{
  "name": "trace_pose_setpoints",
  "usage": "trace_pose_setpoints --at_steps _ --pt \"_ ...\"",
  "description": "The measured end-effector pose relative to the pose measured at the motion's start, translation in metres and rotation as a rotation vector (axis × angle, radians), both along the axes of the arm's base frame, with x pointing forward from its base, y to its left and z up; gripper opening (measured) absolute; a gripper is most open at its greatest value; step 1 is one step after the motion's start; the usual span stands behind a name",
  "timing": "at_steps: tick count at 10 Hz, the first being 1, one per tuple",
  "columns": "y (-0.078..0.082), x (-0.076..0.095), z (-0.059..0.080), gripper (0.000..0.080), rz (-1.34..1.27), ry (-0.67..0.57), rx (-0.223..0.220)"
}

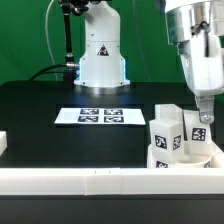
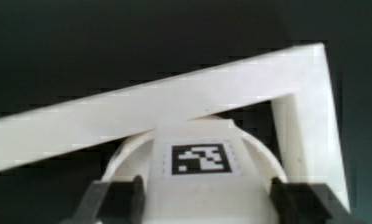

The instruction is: Assemble stool

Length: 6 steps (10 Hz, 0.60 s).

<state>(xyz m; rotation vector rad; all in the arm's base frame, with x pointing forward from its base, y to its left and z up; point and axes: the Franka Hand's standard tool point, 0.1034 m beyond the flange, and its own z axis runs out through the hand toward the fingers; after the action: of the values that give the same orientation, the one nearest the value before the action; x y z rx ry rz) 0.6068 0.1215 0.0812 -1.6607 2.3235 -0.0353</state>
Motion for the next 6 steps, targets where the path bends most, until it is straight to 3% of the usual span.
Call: trace_pose_setpoints --at_steps 3,6 --pt "-0.0007 -0.0001 -0.001 0.0337 -0.267 -0.007 0.088" --pt "-0.002 -0.0012 -0.0014 0.0337 -0.422 0.013 0.143"
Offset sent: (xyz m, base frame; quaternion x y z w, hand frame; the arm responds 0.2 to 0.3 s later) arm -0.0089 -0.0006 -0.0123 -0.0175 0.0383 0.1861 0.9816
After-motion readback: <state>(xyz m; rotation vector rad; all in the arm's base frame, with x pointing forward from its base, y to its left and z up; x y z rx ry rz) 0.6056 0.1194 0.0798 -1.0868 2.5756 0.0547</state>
